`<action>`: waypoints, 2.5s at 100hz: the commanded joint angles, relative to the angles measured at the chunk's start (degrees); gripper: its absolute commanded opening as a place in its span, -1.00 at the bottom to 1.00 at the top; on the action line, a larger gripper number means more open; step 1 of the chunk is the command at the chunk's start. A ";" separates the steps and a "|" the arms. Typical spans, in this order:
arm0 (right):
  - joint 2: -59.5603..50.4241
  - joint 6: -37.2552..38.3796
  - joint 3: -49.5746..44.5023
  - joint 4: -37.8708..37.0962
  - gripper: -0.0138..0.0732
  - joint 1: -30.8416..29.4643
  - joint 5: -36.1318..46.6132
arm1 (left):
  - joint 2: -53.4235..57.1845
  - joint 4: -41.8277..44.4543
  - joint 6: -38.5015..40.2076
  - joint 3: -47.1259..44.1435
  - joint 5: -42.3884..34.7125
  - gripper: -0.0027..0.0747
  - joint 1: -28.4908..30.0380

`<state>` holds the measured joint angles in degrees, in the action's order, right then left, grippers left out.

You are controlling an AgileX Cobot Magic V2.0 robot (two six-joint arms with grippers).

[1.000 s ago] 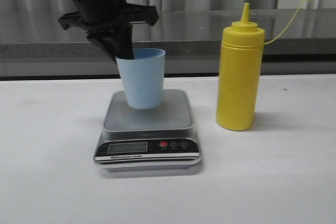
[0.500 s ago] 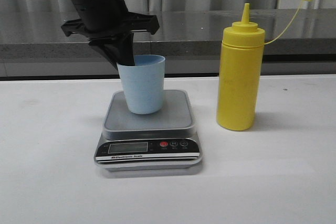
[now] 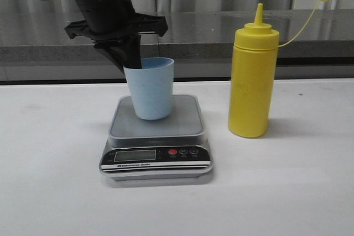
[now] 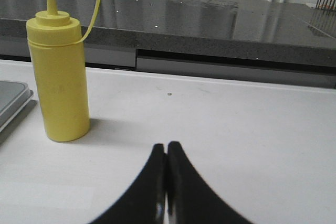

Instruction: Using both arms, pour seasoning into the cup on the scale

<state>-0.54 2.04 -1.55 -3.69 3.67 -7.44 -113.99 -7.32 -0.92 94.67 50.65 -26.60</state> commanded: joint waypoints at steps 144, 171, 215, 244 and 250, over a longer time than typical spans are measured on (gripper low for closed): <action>-1.18 -0.19 1.17 -0.13 -0.84 -0.34 4.79 | 39.40 0.63 0.21 -22.13 -28.05 0.35 17.38; -1.18 -0.19 1.17 -0.13 -0.84 -0.34 4.79 | 57.45 0.72 0.21 -47.16 -46.23 0.34 17.44; -1.18 -0.19 1.17 -0.13 -0.84 -0.34 4.79 | 86.69 0.72 0.32 -69.84 -46.01 0.34 17.44; -1.18 -0.19 1.17 -0.13 -0.84 -0.34 4.79 | 95.34 0.72 0.32 -71.96 -40.00 0.34 17.44; -1.18 -0.19 1.17 -0.13 -0.84 -0.34 4.79 | 95.34 0.72 0.32 -71.96 -40.00 0.34 17.44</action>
<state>-0.54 2.04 -1.55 -3.69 3.67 -7.44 -18.42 -6.35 -0.92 21.12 14.39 -9.22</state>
